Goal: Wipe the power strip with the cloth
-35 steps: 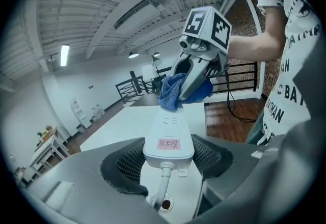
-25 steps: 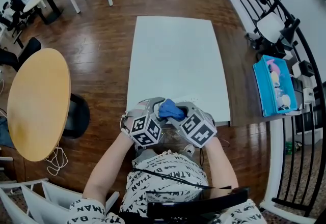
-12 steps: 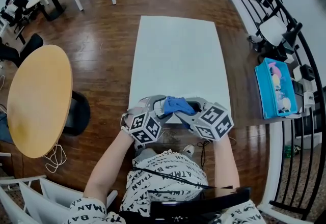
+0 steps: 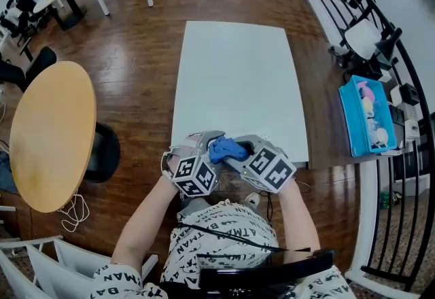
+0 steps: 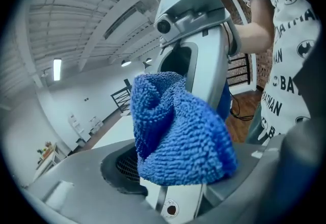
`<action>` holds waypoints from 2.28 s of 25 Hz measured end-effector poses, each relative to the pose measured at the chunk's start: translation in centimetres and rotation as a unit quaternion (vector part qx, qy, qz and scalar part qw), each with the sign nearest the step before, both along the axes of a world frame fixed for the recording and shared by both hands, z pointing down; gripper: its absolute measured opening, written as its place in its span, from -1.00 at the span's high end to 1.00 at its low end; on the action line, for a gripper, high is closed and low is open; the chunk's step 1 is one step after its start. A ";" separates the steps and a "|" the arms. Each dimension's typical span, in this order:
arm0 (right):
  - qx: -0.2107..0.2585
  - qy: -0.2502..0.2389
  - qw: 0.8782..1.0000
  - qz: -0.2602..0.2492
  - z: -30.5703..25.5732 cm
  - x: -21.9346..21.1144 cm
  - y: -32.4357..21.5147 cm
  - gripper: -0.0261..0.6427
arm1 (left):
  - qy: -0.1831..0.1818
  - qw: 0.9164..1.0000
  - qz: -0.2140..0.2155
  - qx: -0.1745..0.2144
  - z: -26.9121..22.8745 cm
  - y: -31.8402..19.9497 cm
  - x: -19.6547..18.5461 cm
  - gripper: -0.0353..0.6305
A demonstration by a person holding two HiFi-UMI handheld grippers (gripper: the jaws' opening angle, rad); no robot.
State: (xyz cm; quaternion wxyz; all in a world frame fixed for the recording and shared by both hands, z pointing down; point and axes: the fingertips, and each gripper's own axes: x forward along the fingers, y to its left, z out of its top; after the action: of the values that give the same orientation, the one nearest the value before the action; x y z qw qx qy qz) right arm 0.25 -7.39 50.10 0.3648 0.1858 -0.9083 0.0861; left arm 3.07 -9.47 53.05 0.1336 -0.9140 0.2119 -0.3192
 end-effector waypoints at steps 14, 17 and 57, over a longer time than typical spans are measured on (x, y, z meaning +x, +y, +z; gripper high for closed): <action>0.048 0.080 0.989 0.118 0.3 9.3 -4.7 0.50 | 0.045 0.998 -0.035 -0.013 -1.3 -0.3 -1.6 0.05; 0.056 0.089 0.982 0.156 0.6 12.6 -6.2 0.50 | 0.056 0.997 -0.040 -0.018 -1.6 -0.4 -2.1 0.05; -0.001 -0.063 0.984 0.164 1.2 5.9 -2.3 0.50 | 0.113 0.988 -0.099 -0.042 -3.2 -1.7 -4.2 0.05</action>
State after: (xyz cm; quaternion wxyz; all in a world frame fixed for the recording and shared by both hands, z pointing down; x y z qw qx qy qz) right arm 6.12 -9.66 51.29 0.2880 0.3264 -0.8864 0.1574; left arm -1.13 -11.16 49.81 0.0378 -0.9237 0.3013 -0.2337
